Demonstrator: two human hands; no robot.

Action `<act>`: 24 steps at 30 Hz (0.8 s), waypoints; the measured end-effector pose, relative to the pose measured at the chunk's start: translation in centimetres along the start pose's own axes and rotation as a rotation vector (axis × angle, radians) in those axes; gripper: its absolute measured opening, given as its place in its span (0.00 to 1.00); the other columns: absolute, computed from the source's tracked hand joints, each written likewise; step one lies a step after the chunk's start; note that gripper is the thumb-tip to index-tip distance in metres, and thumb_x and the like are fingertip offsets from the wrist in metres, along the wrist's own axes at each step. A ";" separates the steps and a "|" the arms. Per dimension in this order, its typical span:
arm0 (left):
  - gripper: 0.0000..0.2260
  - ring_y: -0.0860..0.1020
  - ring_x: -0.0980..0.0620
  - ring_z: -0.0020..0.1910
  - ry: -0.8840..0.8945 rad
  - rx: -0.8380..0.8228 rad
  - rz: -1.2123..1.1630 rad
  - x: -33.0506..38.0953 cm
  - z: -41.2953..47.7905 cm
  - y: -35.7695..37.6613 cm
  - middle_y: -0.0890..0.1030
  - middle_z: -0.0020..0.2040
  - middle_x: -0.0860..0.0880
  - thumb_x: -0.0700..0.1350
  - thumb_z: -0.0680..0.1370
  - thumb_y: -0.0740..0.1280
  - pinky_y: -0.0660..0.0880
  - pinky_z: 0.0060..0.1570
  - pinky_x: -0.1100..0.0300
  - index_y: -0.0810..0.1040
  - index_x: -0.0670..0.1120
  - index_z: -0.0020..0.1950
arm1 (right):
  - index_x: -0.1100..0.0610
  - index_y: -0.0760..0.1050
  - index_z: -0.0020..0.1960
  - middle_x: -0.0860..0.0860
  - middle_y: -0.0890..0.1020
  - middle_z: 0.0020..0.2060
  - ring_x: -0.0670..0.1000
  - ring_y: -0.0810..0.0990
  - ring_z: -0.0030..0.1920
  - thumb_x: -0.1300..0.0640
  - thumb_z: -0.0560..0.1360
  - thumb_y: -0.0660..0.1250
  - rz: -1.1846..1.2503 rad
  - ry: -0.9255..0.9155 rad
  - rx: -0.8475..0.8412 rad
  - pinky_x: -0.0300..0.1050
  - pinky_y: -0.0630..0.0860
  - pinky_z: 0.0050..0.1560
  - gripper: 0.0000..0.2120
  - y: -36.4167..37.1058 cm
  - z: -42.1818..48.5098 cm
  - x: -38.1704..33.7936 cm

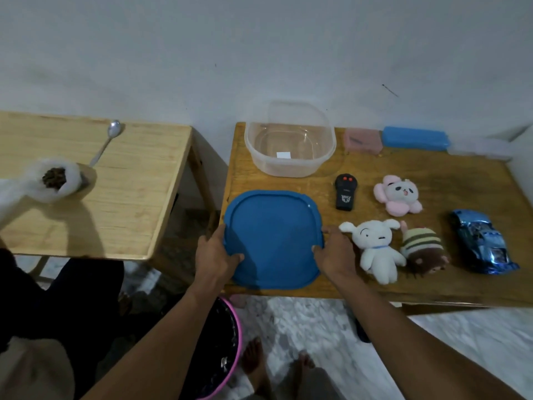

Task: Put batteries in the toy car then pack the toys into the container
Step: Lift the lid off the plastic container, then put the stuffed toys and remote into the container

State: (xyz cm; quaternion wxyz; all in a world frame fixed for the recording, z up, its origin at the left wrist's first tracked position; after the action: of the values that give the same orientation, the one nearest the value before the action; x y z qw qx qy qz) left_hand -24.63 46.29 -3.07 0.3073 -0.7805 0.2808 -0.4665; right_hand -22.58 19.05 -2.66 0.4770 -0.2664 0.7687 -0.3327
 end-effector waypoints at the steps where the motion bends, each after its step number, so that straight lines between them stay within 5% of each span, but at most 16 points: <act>1: 0.39 0.69 0.40 0.64 -0.005 -0.003 -0.002 0.0 -0.1 0.0 0.72 0.65 0.42 0.50 0.72 0.74 0.71 0.62 0.48 0.58 0.50 0.78 | 0.55 0.68 0.67 0.57 0.77 0.59 0.57 0.78 0.56 0.58 0.73 0.70 -0.010 -0.008 -0.007 0.51 0.77 0.54 0.23 -0.1 -0.1 -0.1; 7: 0.26 0.70 0.35 0.62 -0.013 0.149 0.007 2.4 -1.6 -1.5 0.71 0.62 0.38 0.51 0.74 0.69 0.72 0.61 0.45 0.68 0.49 0.71 | 0.58 0.70 0.65 0.58 0.76 0.59 0.57 0.75 0.59 0.55 0.77 0.65 -0.124 -0.102 0.034 0.45 0.70 0.51 0.18 -2.9 -0.6 -1.3; 17: 0.25 0.69 0.44 0.66 0.214 0.220 -0.053 17.0 -4.4 2.2 0.67 0.69 0.42 0.49 0.78 0.67 0.70 0.64 0.51 0.67 0.47 0.73 | 0.57 0.74 0.57 0.55 0.79 0.51 0.55 0.78 0.53 0.60 0.75 0.63 -0.130 -0.263 0.166 0.48 0.76 0.50 0.11 -12.9 1.4 1.7; 21: 0.25 0.72 0.45 0.64 0.289 0.171 -0.023 22.4 -5.6 5.4 0.67 0.70 0.43 0.48 0.78 0.68 0.74 0.62 0.52 0.66 0.48 0.74 | 0.55 0.73 0.62 0.55 0.75 0.62 0.54 0.74 0.61 0.62 0.76 0.61 -0.168 -0.302 0.173 0.43 0.72 0.56 0.15 -16.8 3.0 4.4; 24: 0.23 0.74 0.45 0.60 0.303 0.139 0.016 25.4 -6.5 8.2 0.70 0.66 0.43 0.49 0.77 0.68 0.75 0.56 0.53 0.68 0.49 0.72 | 0.49 0.74 0.51 0.54 0.74 0.63 0.51 0.73 0.59 0.59 0.74 0.60 -0.178 -0.347 0.155 0.38 0.72 0.51 0.10 -18.3 3.9 6.7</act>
State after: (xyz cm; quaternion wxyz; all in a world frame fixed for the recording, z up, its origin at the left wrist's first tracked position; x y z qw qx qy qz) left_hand -21.40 21.16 7.41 0.3183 -0.6757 0.2972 -0.5948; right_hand -20.02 1.54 6.40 0.5901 -0.3491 0.6204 -0.3808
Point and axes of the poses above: each hand's wrist, its own z-axis towards the middle knuckle, its own y-axis out of the palm, x = y × z, the point moved 6 cm from there along z, towards the middle knuckle
